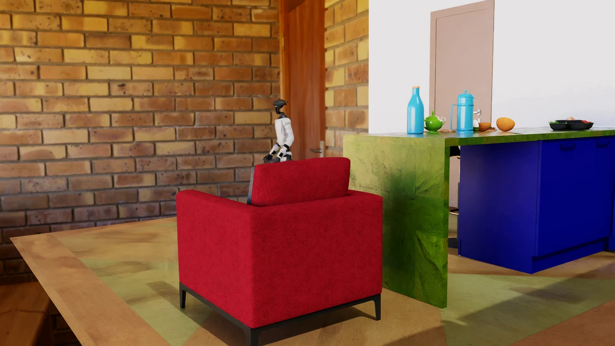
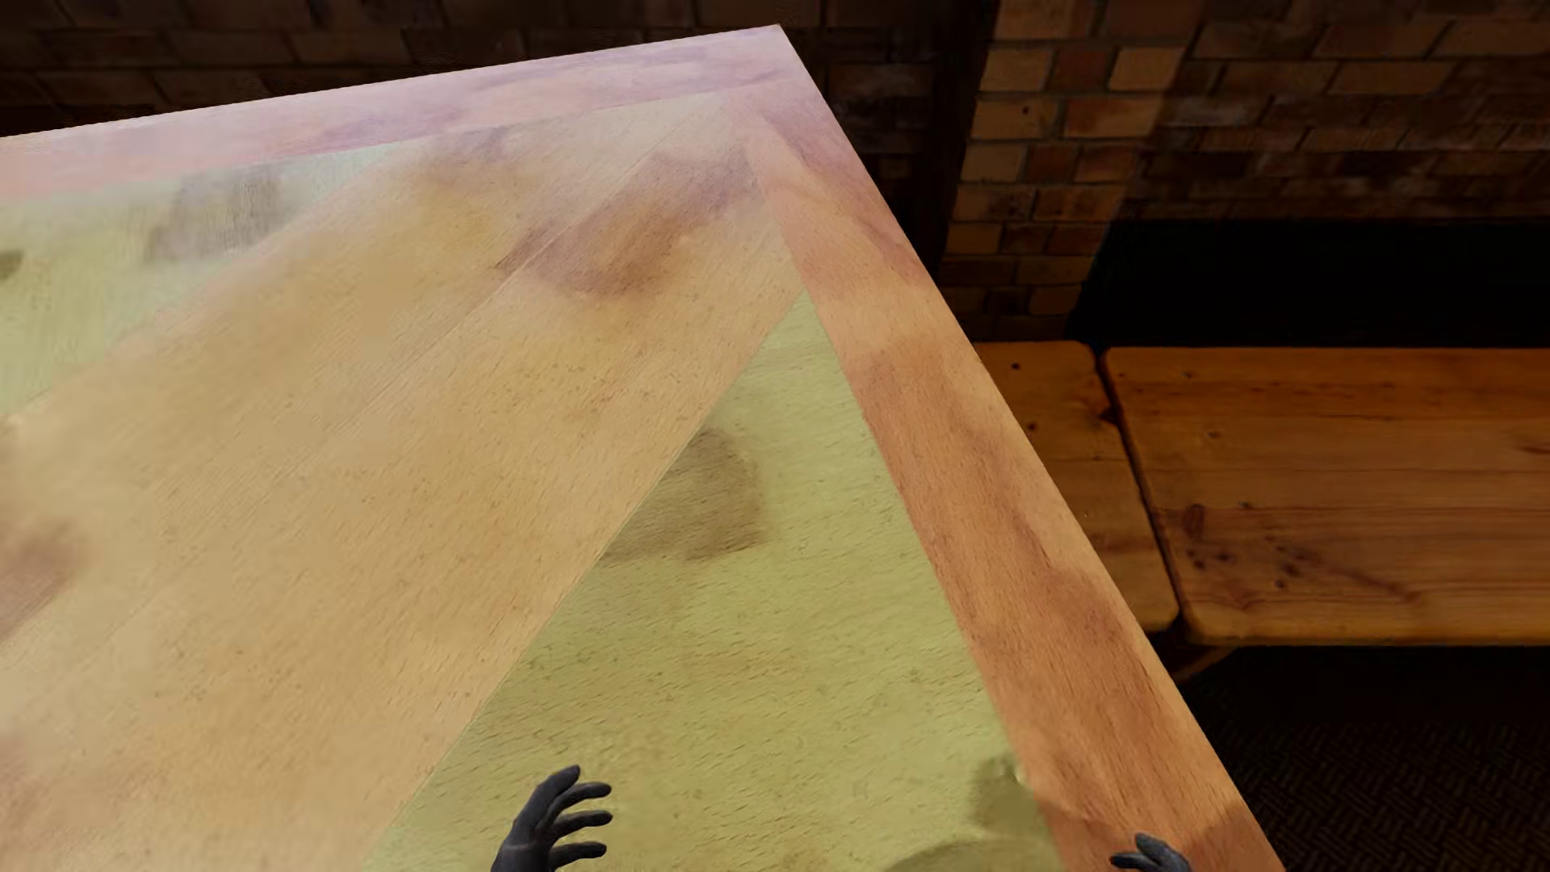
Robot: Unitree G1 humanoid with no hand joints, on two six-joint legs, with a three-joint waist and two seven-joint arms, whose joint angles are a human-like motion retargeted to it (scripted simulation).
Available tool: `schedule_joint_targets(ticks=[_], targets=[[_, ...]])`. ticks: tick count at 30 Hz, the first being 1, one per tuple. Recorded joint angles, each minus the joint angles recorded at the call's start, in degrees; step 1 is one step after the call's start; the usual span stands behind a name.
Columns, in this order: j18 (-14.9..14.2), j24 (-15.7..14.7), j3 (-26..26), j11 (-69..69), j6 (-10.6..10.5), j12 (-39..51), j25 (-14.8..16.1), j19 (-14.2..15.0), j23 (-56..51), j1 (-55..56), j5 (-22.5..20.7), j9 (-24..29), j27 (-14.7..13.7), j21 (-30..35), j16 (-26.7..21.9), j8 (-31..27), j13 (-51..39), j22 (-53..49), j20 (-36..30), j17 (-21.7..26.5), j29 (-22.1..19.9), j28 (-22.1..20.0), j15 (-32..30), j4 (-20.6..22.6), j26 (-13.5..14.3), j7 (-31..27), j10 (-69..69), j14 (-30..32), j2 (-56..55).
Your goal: Head to the armchair
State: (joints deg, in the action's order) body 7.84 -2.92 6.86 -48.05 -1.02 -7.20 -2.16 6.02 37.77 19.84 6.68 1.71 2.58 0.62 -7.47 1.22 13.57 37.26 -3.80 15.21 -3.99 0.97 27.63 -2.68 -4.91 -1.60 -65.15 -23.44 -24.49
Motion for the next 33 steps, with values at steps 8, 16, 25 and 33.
schedule_joint_targets(ticks=[8, 16, 25, 33], targets=[[-4.74, 1.21, 1.99, -4.97, 2.43, -7.78, -1.99, 5.94, -1.52, -1.39, -1.64, 3.54, -12.69, 3.83, -0.55, -2.93, -5.08, -2.84, -0.35, -6.30, 1.51, -7.45, -8.30, 5.99, -4.06, 2.90, 11.11, -12.59, -14.64], [-3.15, 2.58, 1.26, -24.39, -0.52, -6.08, 2.40, 1.14, -1.96, 11.33, -1.37, -0.12, -5.10, 5.98, -4.29, -0.20, -12.13, 5.29, -1.42, -8.76, -4.32, -1.99, -10.37, 1.70, 0.81, 5.42, 9.09, -2.26, -7.91], [-2.23, 2.04, 3.87, -0.72, 2.01, 0.21, 3.54, -1.24, 0.94, 4.25, -0.40, 1.69, -12.02, -0.50, -2.57, 3.12, -5.03, -0.21, -0.51, 0.36, -2.41, 0.57, -16.42, 4.51, 1.23, 1.65, -11.36, 4.93, -13.52], [-6.27, 4.97, 2.34, -21.80, -2.72, -10.47, -0.54, 1.13, -2.98, 5.72, 1.14, -0.38, -1.62, 6.02, -4.10, -0.62, -10.21, 5.92, -2.09, -8.81, -1.12, -4.99, -15.10, 0.28, -4.91, 5.08, 12.21, -4.19, -6.13]])
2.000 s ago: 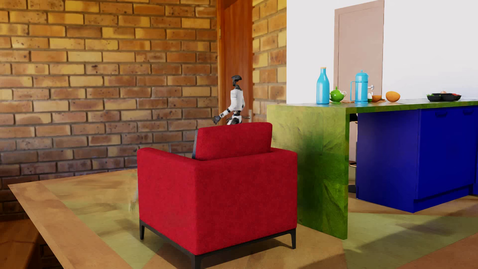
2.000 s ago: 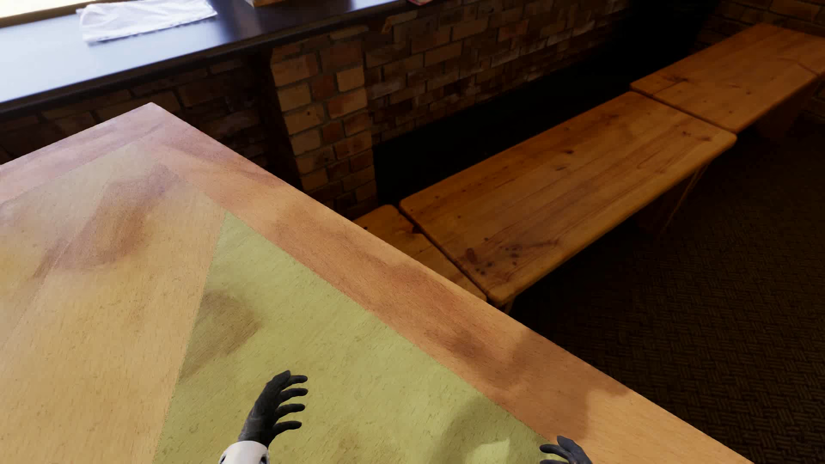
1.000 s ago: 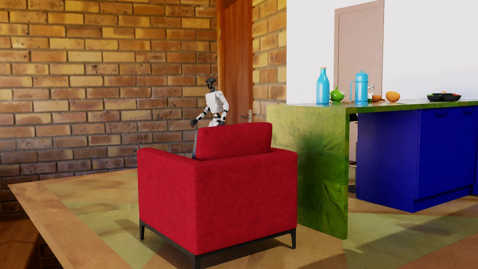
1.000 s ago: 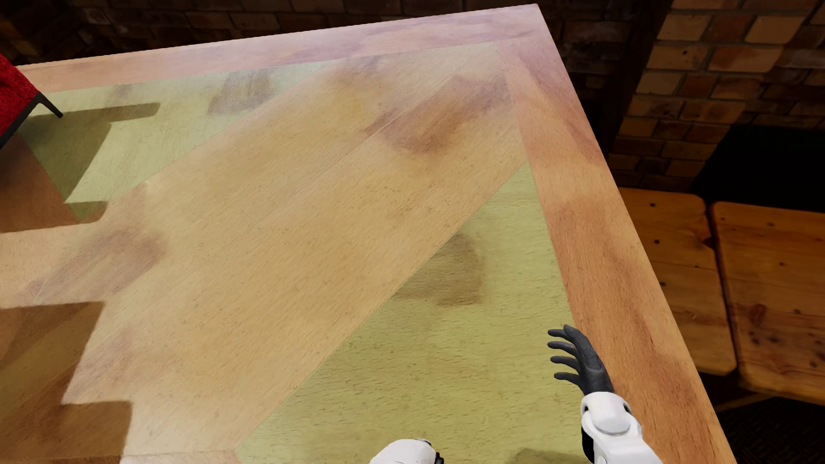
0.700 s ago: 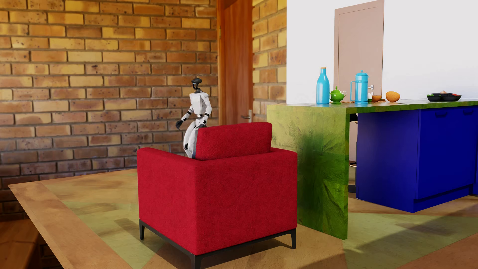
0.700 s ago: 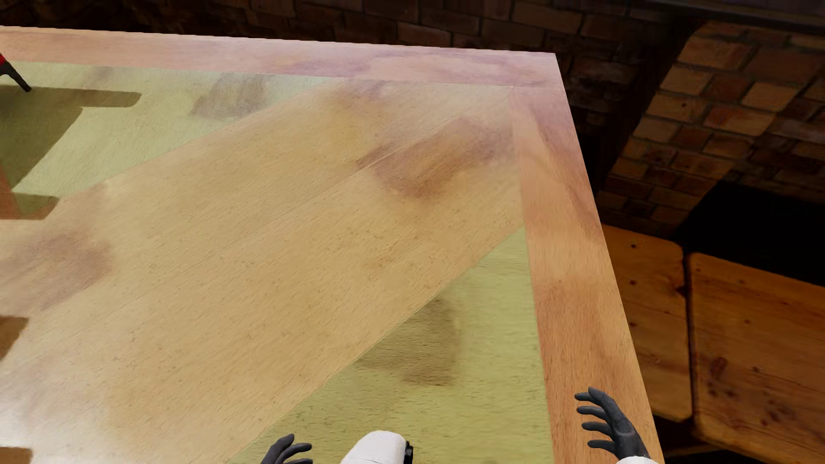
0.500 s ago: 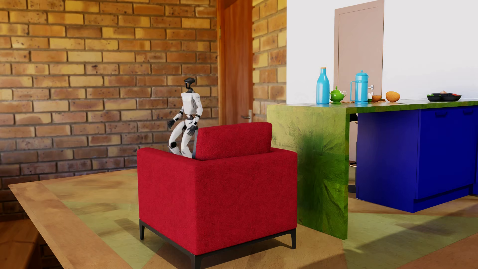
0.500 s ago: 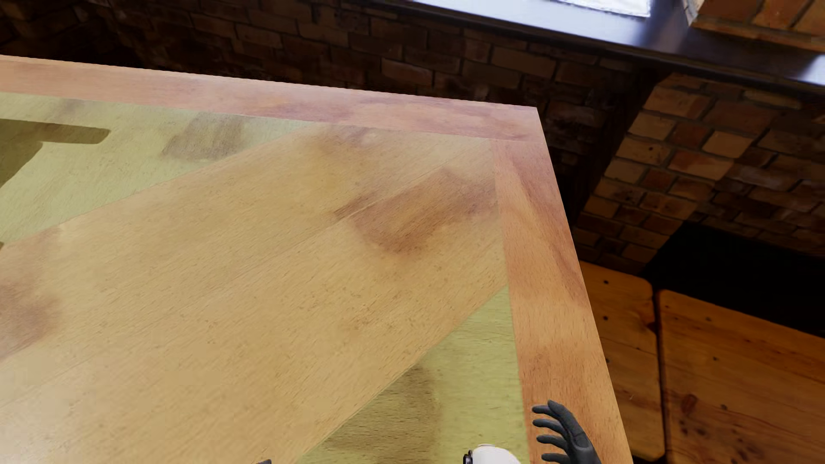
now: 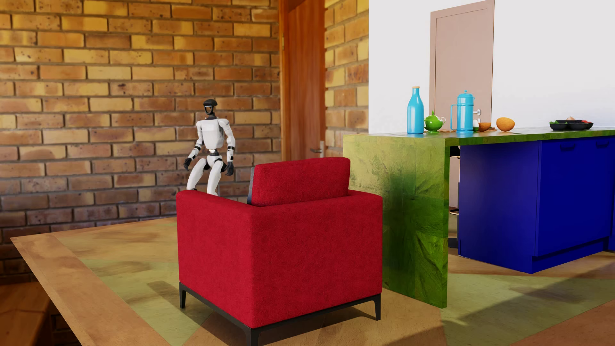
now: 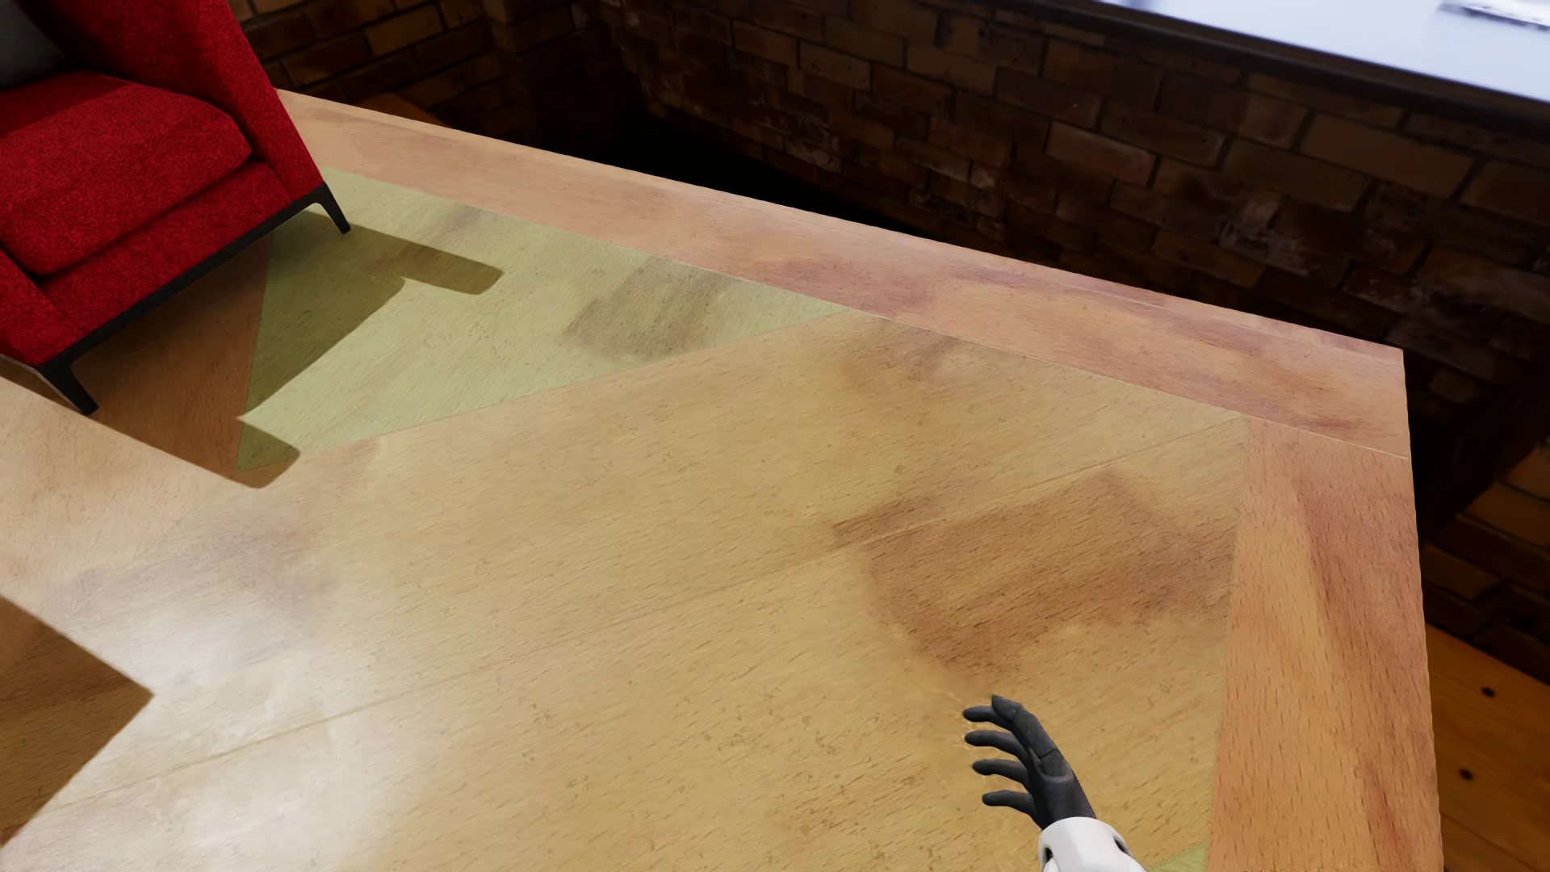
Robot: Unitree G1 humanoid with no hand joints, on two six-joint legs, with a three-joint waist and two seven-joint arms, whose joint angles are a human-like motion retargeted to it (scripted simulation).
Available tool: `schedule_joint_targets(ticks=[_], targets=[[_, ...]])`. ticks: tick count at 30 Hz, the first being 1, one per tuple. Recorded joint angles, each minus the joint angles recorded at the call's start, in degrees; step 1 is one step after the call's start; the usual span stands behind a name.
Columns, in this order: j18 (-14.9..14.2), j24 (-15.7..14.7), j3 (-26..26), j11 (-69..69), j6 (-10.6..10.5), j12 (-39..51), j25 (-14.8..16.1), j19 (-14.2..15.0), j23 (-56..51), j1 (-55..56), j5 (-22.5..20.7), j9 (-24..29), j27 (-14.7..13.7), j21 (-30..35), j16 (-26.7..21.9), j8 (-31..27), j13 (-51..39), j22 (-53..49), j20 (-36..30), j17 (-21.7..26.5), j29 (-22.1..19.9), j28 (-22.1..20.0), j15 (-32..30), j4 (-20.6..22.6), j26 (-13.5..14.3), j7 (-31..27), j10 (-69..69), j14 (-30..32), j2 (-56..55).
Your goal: Head to the armchair
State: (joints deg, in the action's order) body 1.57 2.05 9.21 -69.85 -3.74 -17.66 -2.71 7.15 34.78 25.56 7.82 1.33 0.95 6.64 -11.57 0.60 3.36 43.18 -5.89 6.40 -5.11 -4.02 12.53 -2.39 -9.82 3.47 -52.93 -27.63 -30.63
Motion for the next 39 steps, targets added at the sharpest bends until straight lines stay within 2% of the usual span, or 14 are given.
schedule_joint_targets(ticks=[4, 6, 8, 11, 16, 18, 23, 25, 29, 31, 33, 35, 37, 39], targets=[[-2.30, -3.41, -7.30, 18.15, 11.77, 8.23, -5.97, 2.96, 2.74, -10.02, -1.55, -2.39, 0.13, -5.39, 2.68, -2.22, 13.24, -9.13, 2.13, 5.03, 5.62, -0.25, 8.76, 2.91, 8.16, -3.49, 2.98, -7.48, -7.17], [1.69, -4.56, -2.13, 19.50, 8.62, 11.54, -1.71, -4.01, 1.93, -6.39, -1.58, 0.66, -0.80, -5.26, 3.47, 1.84, 10.35, -6.35, 0.51, 8.42, 3.26, 5.74, 6.70, 1.47, 10.44, -5.23, -11.96, 0.98, -0.39], [4.02, -5.72, 3.76, 23.83, 3.34, 4.74, 5.07, -3.26, -0.31, 0.49, -1.41, 1.64, -2.47, -5.89, 0.27, 5.42, 2.83, -7.18, 3.86, 7.91, -2.25, 11.26, 9.34, -1.52, 8.68, -1.94, -17.77, 6.96, 6.93], [0.44, -1.82, 6.41, 9.07, -1.17, -3.44, 7.53, 1.12, -1.36, 0.75, 0.71, -0.26, -5.24, 0.96, -0.74, 3.31, -5.98, -1.49, 0.63, -0.40, -4.64, 5.85, 7.71, -0.79, 2.63, 0.08, -1.03, -1.62, 5.38], [-0.46, -5.42, -5.56, 17.29, 7.57, 7.49, -2.60, 4.26, 4.18, -10.83, -3.79, 1.12, -3.92, -5.66, 3.32, -1.78, 9.93, -10.21, 3.12, 5.13, 5.37, -3.39, 4.69, 4.84, 1.94, -3.61, -0.56, -7.05, -8.65], [5.40, -4.29, -2.50, 16.57, 4.04, 10.41, -1.49, -7.95, 5.90, -1.32, -3.60, 1.47, -3.05, -5.58, 3.72, 2.31, 7.75, -5.58, 0.29, 9.18, 2.56, 2.34, 7.91, 3.17, 7.33, -2.83, -19.51, 6.92, -4.23], [0.65, -2.93, 7.07, 12.08, -3.61, 1.18, 6.66, -2.21, -3.61, 7.55, -1.39, 0.74, -2.58, -0.90, 1.89, 8.17, -4.46, -8.64, 2.74, 1.69, -5.83, 7.38, 13.24, -0.26, 4.80, 0.52, -1.42, 1.67, 8.61], [2.13, -2.31, 1.19, -2.75, 0.57, 2.98, 4.63, -0.23, 0.43, 3.04, -3.90, 1.48, -5.82, 0.42, -0.98, 0.28, -1.23, 1.03, -0.34, 0.57, -1.99, 3.12, 2.98, 2.49, 3.56, -0.24, -1.28, 0.30, -2.35], [1.52, -1.99, -4.81, 20.51, 9.79, 8.25, -3.38, 4.08, 4.90, -7.90, -0.78, 0.72, -1.78, -4.81, 3.30, -1.70, 10.16, -9.14, -0.71, 4.97, 6.42, -0.01, 1.46, 6.99, 1.84, -4.44, 0.04, -7.70, -9.57], [3.91, -3.72, -0.38, 19.58, 5.47, 11.31, -1.37, -4.12, 5.01, -1.20, -1.20, 1.66, -1.85, -5.42, 3.98, 2.61, 7.17, -5.62, 0.67, 9.29, 3.57, 5.65, 3.63, 3.68, 4.58, -3.31, -18.56, 4.70, -4.46], [-0.49, -6.05, 3.65, 22.93, 0.90, 5.27, 2.89, -1.82, 0.04, 2.69, -0.49, 1.70, -2.82, -3.84, 2.51, 5.83, 2.82, -5.62, 4.09, 6.94, -2.72, 10.25, 7.41, 0.91, 5.67, -0.30, -19.37, 4.19, 3.60], [1.98, -5.96, 6.66, 20.88, -1.99, -0.43, 5.90, 0.01, -4.28, 2.92, 0.36, 0.03, -3.46, 0.11, 0.03, 6.81, -2.83, -6.77, 5.18, 3.39, -6.37, 9.30, 12.08, -0.61, 4.16, -0.44, -2.23, -0.65, 7.90], [2.26, -4.59, 1.79, 0.08, 0.58, -0.08, 3.83, 1.76, 0.07, -3.18, -1.03, 0.65, -6.95, -0.17, -1.14, -0.76, -1.52, 0.63, 0.01, 0.31, -4.74, 2.91, 2.42, 2.47, 3.21, -1.29, 0.15, -4.39, -0.70], [1.72, -5.02, -4.06, 1.75, 4.45, 2.56, 0.04, 2.55, -0.11, -10.19, -4.17, 0.87, -4.68, -4.05, 1.31, -1.88, 5.97, -3.47, 1.90, 2.50, -0.48, -2.27, 7.77, 4.15, 1.63, -3.90, 5.16, -6.39, -6.87]])
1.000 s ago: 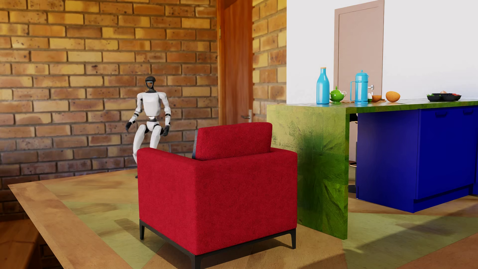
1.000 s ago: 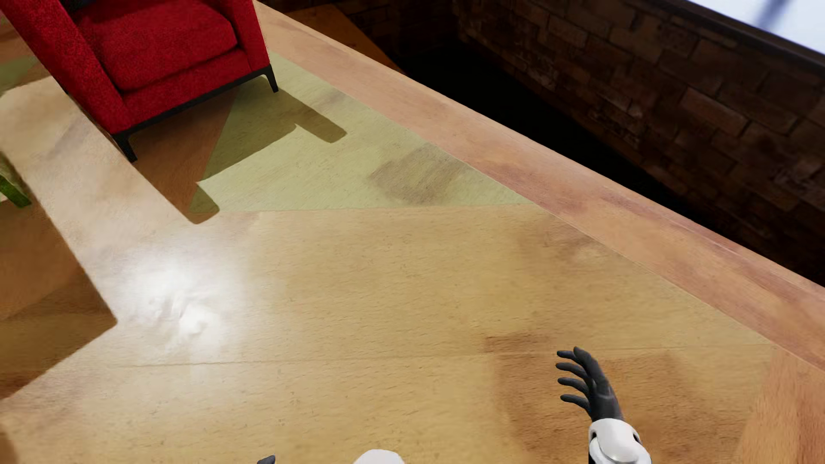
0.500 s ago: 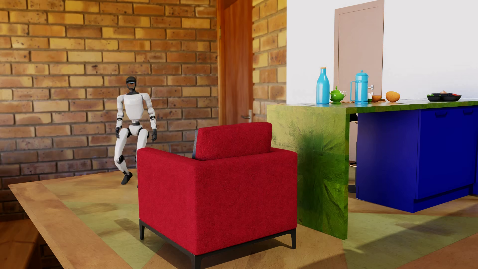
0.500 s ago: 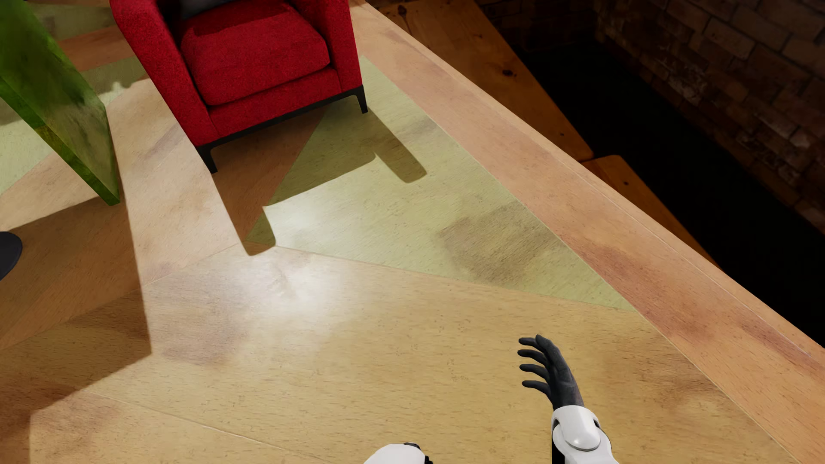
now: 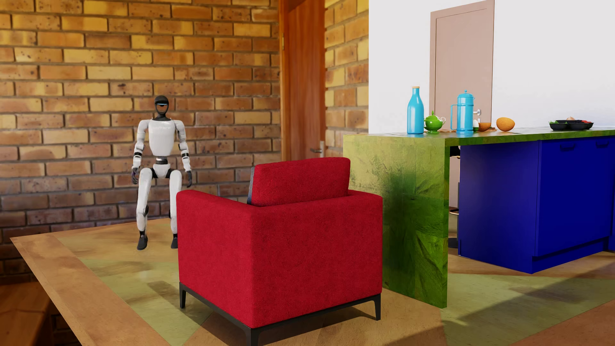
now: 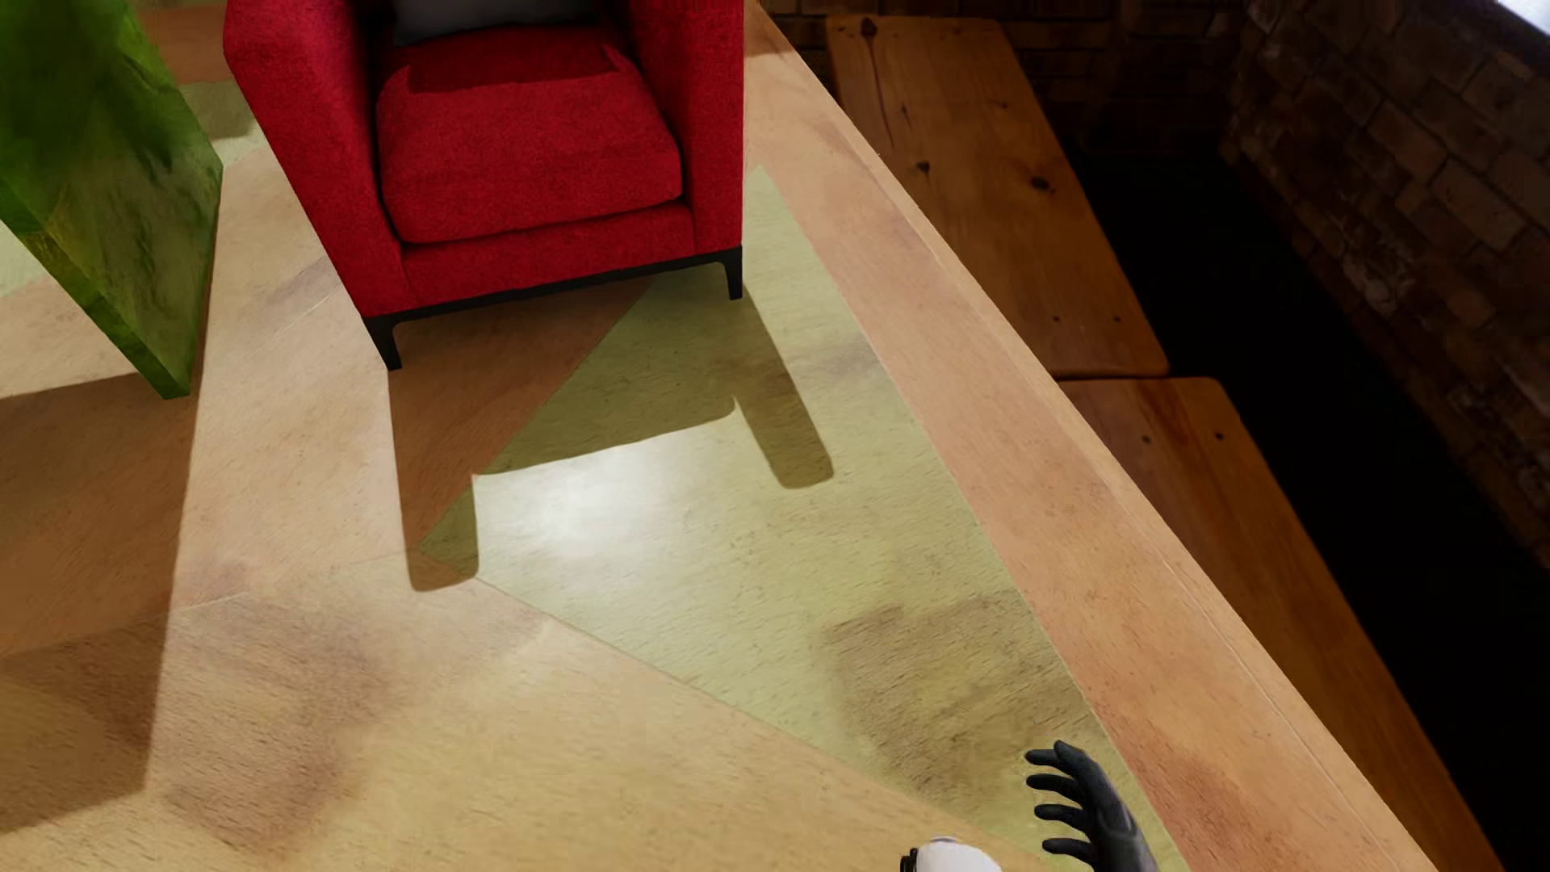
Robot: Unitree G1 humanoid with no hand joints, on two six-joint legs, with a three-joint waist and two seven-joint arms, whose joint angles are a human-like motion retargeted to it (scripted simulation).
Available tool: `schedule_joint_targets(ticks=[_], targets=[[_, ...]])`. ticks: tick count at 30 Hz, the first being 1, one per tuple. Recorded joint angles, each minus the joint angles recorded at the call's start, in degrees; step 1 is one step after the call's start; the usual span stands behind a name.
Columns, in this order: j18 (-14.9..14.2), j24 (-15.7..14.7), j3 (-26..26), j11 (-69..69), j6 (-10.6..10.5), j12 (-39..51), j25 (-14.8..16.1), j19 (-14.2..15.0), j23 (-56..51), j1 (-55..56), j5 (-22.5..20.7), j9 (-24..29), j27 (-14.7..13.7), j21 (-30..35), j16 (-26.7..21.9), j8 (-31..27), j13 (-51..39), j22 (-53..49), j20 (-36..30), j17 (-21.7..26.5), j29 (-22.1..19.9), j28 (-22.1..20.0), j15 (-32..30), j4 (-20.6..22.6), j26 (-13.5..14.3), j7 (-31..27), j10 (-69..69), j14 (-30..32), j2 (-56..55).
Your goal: Head to the armchair
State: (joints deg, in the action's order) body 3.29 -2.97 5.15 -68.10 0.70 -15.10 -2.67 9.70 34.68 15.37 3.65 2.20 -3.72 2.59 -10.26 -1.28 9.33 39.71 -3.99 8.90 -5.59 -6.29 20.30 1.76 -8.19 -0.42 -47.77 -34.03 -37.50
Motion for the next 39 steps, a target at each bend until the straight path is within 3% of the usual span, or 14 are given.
schedule_joint_targets(ticks=[2, 5, 9, 11, 14, 16, 17, 21, 23, 26, 28, 31, 34, 39], targets=[[-0.02, -0.23, -0.83, 18.35, 4.75, 5.62, -2.09, 1.60, 2.08, -1.77, 1.44, 1.04, 2.58, -2.55, 2.14, 0.47, 4.67, -5.58, -0.66, 2.29, 2.75, -1.80, 1.86, 2.30, 0.11, -0.93, -7.40, 0.63, -1.06], [-0.34, 0.22, 6.02, 20.28, -0.32, 4.55, 2.64, -5.91, 4.35, 10.71, 1.76, 1.69, 3.32, -2.48, 1.35, 6.10, -1.62, -1.69, 0.60, 7.68, -0.98, 6.47, -2.04, -2.37, 3.41, 1.84, -29.87, 16.00, 7.54], [-0.48, 2.27, 10.12, 13.09, -5.09, -3.64, 4.24, -2.56, -1.96, 12.76, 3.20, -1.74, -0.86, 4.93, -2.12, 4.92, -13.02, 1.14, 1.73, -1.05, -3.85, 7.38, 3.73, -4.00, 1.57, 2.31, -7.28, 4.98, 13.82], [-0.34, -0.30, 4.49, -2.01, -1.93, -0.10, 0.38, -1.75, 2.77, 6.60, -0.24, -0.96, -5.45, 3.66, -1.61, -0.12, -5.95, 3.31, -1.80, -1.84, 1.00, 3.38, -1.88, -1.15, 0.56, 1.36, -5.05, 1.24, 6.30], [-0.93, -2.84, -2.99, 15.09, 4.49, 5.94, -4.53, -0.11, 2.44, -1.89, 0.44, -0.31, 1.88, -3.30, 1.96, -0.17, 5.45, -4.99, -0.26, 2.38, 7.21, 1.21, 1.70, 2.47, 2.79, -1.22, -1.56, -3.01, -0.58], [1.74, -2.95, 0.92, 15.55, 1.40, 9.36, -1.37, -8.56, 4.07, 4.58, 0.34, 1.34, 4.17, -1.82, 3.27, 3.73, 4.12, -2.43, -0.40, 5.64, 3.93, 5.53, 1.92, 0.02, 5.10, -0.27, -19.43, 8.36, 4.83], [2.11, -3.03, 3.50, 17.53, -0.74, 6.56, 0.88, -6.13, 3.22, 9.37, 0.56, 1.92, 4.73, -2.77, 1.44, 4.95, 0.05, -0.78, 0.89, 6.51, 0.91, 9.28, 3.36, -1.41, 5.85, 2.01, -24.20, 12.87, 8.07], [-1.13, 2.57, 12.10, 10.03, -6.75, -3.24, 6.08, -4.14, 0.54, 15.36, 1.99, 0.22, 0.70, 3.74, 0.43, 5.11, -12.32, 0.75, 0.18, -1.81, -6.68, 8.95, 3.28, -5.03, 1.22, 3.71, -5.03, 9.03, 14.32], [0.28, 6.37, 6.55, 9.02, -4.61, -1.60, 4.02, -3.38, 1.73, 12.56, 2.17, 3.38, -0.70, 4.43, -0.79, -0.11, -10.49, 1.51, -6.98, -0.86, -1.88, 6.36, 1.40, -3.08, -2.95, 5.76, -9.91, 8.09, 8.60], [-7.40, 11.90, 0.24, 16.08, -2.27, 3.66, -3.06, -5.07, 2.58, 19.41, 2.27, 5.63, 4.09, -2.01, 1.98, 1.52, -1.92, -6.99, -1.27, 4.13, 3.90, 5.01, -0.54, -2.03, -5.33, 3.16, -27.72, 29.91, 8.17], [4.23, 13.63, -3.87, 8.53, -3.02, 3.30, -6.61, -1.77, -0.54, 17.55, 1.09, 4.38, 9.26, -2.67, 1.25, 2.17, -0.48, -6.19, 1.54, 2.96, 4.06, 7.37, -7.11, -3.99, -0.28, 1.78, -12.44, 16.42, 6.98], [-1.46, 12.22, -5.40, 5.02, 1.37, 5.20, -4.23, -2.52, -0.53, 11.36, -0.31, 2.37, 8.67, -0.96, -0.44, -0.21, -1.28, -2.34, -1.93, 0.36, 3.09, 7.45, -2.40, -3.68, 7.31, 2.07, -3.13, 10.41, 1.23], [-2.50, 5.34, -2.52, 24.47, 5.71, 1.47, 2.22, -6.98, 3.98, 15.32, 1.99, 1.94, -1.51, -3.08, 1.95, 2.67, -2.63, -9.16, -0.89, 4.57, 3.19, 8.80, -12.78, -1.55, 11.78, 2.97, -17.54, 16.23, 3.50], [-2.20, 4.63, -4.12, 14.09, 1.20, 0.86, 1.74, -5.23, -1.48, 6.70, -1.31, -1.78, 0.61, -0.06, -0.87, 0.58, -0.40, -2.35, 1.85, 0.82, -0.06, 10.00, 1.29, -2.11, 2.17, 1.54, -3.90, 5.81, 3.00]])
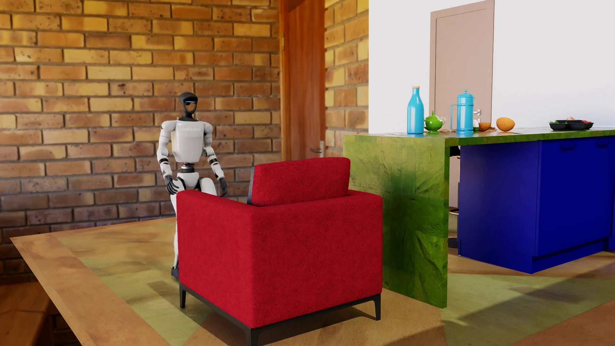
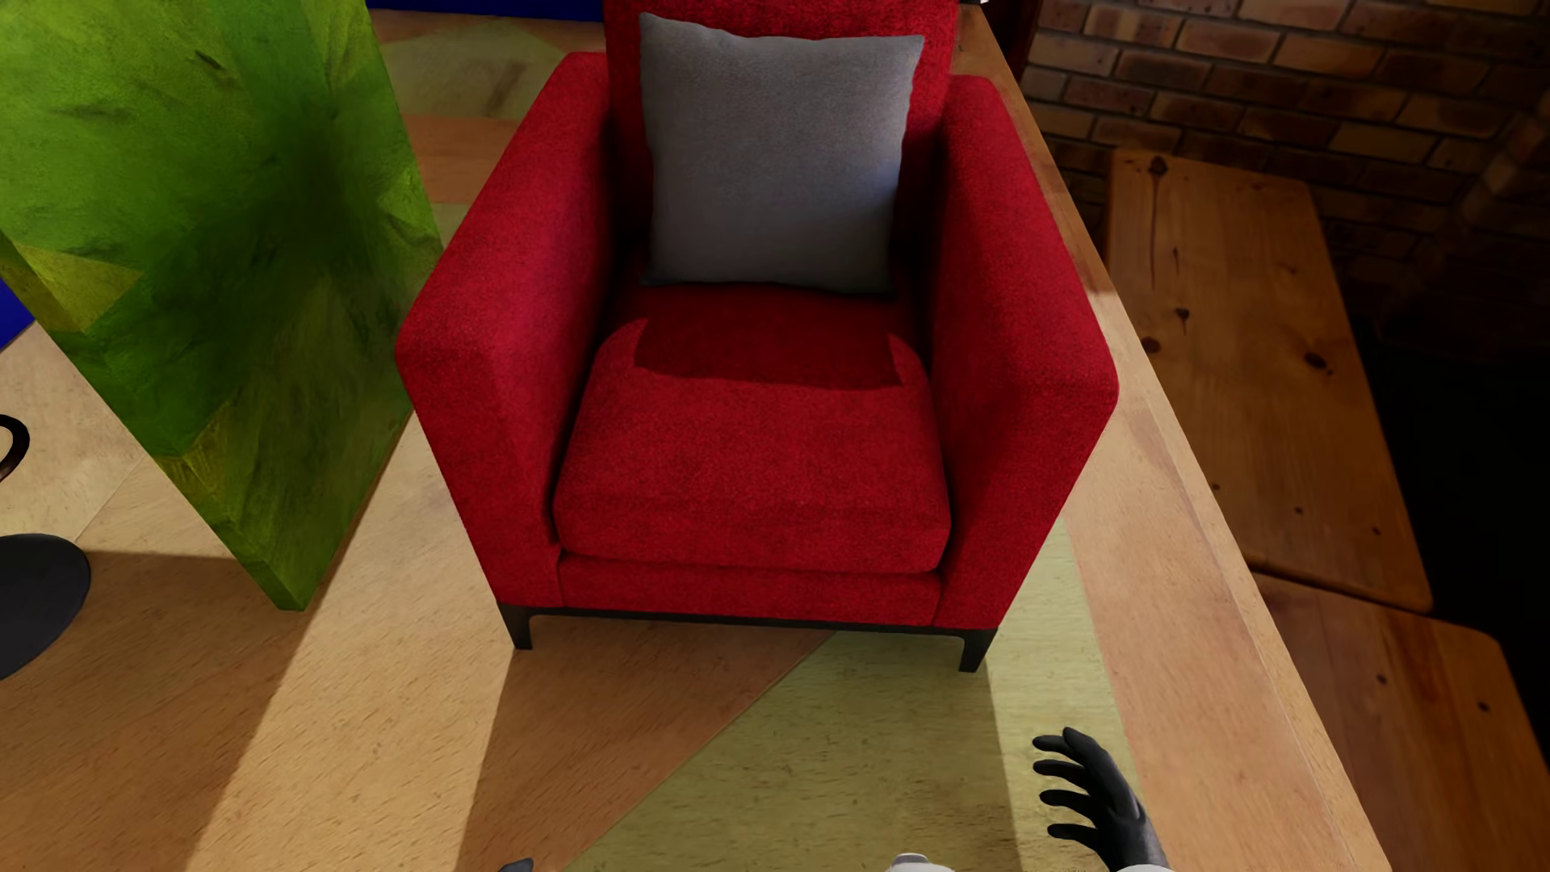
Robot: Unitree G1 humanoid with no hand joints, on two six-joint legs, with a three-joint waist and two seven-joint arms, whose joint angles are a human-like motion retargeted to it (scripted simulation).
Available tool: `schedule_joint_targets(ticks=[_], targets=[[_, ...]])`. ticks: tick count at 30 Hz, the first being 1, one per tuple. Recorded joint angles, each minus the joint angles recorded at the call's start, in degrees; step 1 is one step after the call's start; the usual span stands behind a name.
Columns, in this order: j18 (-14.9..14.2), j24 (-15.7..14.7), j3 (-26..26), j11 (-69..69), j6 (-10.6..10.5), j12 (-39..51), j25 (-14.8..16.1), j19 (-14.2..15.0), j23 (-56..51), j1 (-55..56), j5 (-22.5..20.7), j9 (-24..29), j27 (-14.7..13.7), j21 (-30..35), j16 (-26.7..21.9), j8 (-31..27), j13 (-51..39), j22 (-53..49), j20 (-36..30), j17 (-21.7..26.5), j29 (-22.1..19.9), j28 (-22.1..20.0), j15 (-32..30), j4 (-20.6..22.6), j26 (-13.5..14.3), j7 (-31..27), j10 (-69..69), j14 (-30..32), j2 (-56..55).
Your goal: Head to the armchair
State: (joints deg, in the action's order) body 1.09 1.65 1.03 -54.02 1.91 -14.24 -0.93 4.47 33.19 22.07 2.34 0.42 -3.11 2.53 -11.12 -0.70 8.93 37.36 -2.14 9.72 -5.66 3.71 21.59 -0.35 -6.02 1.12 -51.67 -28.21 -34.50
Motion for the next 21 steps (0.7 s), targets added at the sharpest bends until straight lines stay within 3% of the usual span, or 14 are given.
schedule_joint_targets(ticks=[1, 2, 3, 4, 5, 7, 8, 9, 10, 14, 18, 21], targets=[[-0.22, 0.08, -0.88, -2.08, 0.10, -0.29, -1.10, 0.51, 1.16, -0.93, 0.51, 0.06, 1.66, -1.58, 0.60, 0.06, 0.39, -0.41, -1.17, -0.03, 1.21, -1.88, 2.77, 0.39, -1.67, -0.03, 1.09, 0.28, 0.24], [-0.78, -0.06, -0.32, 3.89, 0.53, 0.04, -2.08, 1.36, 3.31, -0.45, 2.17, 0.00, 3.10, -2.42, 1.21, 0.02, 0.22, -2.65, -1.17, 0.44, 2.56, -2.85, 1.04, 0.80, -2.66, 0.34, 0.92, 0.09, 1.30], [0.22, -0.60, 0.91, 6.58, -0.90, 1.49, -2.21, 0.99, 4.66, 1.37, 1.83, 0.82, 3.59, -1.40, 2.98, 0.15, 0.66, -4.48, -1.19, 3.15, 3.34, -2.79, -7.82, 0.68, -2.65, -0.04, -1.95, 0.77, 1.81], [0.25, -1.76, 1.05, 7.96, -2.77, 2.31, -1.61, -2.20, 2.69, 2.33, 1.31, 1.22, 4.87, -0.77, 2.79, 0.69, 0.89, -3.24, -2.70, 3.63, 3.25, -2.23, -8.75, -0.13, -1.61, 0.00, -0.84, 0.99, 1.69], [-0.84, -3.49, 0.29, 9.39, -3.52, 1.92, -0.48, -0.62, 1.59, 0.94, 1.11, 2.08, 5.86, -0.84, 1.15, 0.47, -0.29, -0.25, -2.59, 0.98, 2.54, -1.49, -8.22, -0.63, -0.07, 0.54, 1.73, 1.79, 2.54], [-0.92, -5.58, -0.20, 12.41, -4.66, 1.47, 1.97, 1.09, 1.32, 0.08, 1.17, 1.99, 4.67, -1.28, 0.65, 0.41, 0.25, -0.64, 0.12, -0.31, 2.15, -0.76, -7.87, -0.38, -0.06, 0.31, 5.81, 4.09, 3.32], [-0.92, -6.10, -0.88, 11.32, -4.28, 0.82, 2.46, 0.77, 1.77, -0.48, 1.80, 1.74, 3.65, -1.85, 1.19, 0.12, 0.49, -0.35, -0.67, -0.78, 2.72, -1.47, -4.37, 0.30, 0.09, 0.46, 7.54, 4.94, 2.88], [-1.06, -5.92, -0.69, 12.09, -4.07, 1.73, 2.71, 0.41, 2.60, -0.45, 1.94, 2.00, 2.52, -1.21, 1.21, 0.24, 0.86, -1.16, -0.95, 0.26, 3.84, -1.68, -8.11, 0.51, 0.13, 0.14, 7.02, 4.62, 3.34], [-1.18, -5.38, -0.32, 13.40, -4.25, 2.91, 2.99, -1.80, 2.84, 0.10, 1.52, 1.75, 1.77, -0.39, 1.79, 0.31, 1.15, -1.17, -0.97, 1.72, 4.87, -1.68, -10.89, 0.29, 0.54, 0.06, 6.65, 4.42, 3.43], [-1.59, -1.91, -1.07, 14.40, -4.28, 5.30, 1.48, -2.35, 1.09, 0.05, 0.29, 2.51, 2.94, -0.09, 2.22, 0.88, 1.32, -0.03, -2.76, 2.14, 7.02, -3.04, -11.61, -0.97, 3.50, -0.41, 5.87, 3.87, 4.27], [-1.87, -2.16, 0.09, 14.59, -1.48, 1.87, 0.51, -2.50, 1.30, -0.53, 0.06, 1.34, 4.38, 0.16, 0.41, 0.60, -1.19, -0.19, -0.96, 0.08, 4.81, -4.23, -11.18, -0.81, 0.67, -0.81, 6.95, 4.16, 4.64], [-1.86, -3.44, -2.51, 14.36, -0.16, 4.50, 1.42, -2.33, 1.68, -1.05, -0.22, 0.85, 1.52, -0.06, 2.02, -0.36, 0.45, -0.09, -1.12, 0.82, 3.84, -5.31, -10.64, -0.77, 0.53, -0.18, 7.69, 4.12, 4.48]])
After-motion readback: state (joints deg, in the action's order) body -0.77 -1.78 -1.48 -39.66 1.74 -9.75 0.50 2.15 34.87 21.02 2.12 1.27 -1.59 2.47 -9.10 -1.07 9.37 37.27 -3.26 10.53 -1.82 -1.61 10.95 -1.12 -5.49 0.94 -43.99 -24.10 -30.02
